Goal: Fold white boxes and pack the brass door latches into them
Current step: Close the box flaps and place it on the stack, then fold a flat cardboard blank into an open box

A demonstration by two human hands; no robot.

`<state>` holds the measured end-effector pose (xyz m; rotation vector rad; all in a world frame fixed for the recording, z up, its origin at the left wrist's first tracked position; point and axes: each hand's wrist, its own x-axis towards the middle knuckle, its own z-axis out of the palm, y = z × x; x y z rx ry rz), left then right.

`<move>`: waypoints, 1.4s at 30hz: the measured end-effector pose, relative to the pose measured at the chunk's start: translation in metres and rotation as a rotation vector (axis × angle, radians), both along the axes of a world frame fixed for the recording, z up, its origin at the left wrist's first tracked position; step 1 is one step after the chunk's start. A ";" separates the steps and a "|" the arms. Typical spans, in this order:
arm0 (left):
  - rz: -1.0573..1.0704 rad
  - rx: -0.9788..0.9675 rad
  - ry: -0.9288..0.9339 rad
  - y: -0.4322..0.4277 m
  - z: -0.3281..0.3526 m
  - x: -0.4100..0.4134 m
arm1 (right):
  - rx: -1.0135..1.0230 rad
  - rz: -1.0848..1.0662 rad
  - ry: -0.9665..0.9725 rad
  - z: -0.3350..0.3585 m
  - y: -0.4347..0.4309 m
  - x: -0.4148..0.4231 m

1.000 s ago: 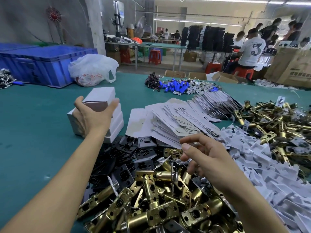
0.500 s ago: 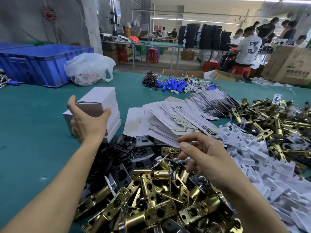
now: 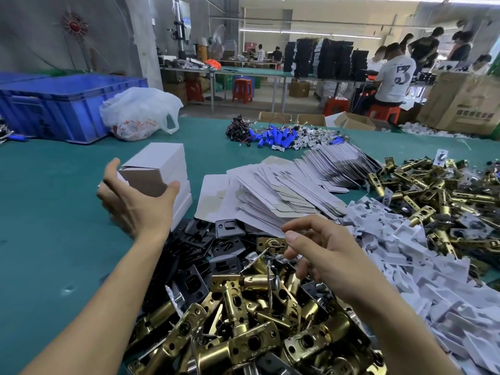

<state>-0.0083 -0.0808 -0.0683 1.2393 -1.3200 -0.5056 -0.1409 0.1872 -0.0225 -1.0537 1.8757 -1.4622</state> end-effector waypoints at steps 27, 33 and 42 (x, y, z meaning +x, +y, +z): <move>-1.145 0.227 -0.506 0.074 0.020 0.004 | 0.554 -0.206 1.136 -0.010 -0.095 -0.033; -1.050 0.318 -0.381 0.104 0.044 0.005 | 0.401 -0.261 1.173 0.021 -0.077 -0.014; -1.156 0.788 0.496 0.137 0.054 -0.002 | -0.281 -0.270 0.744 0.017 -0.010 0.037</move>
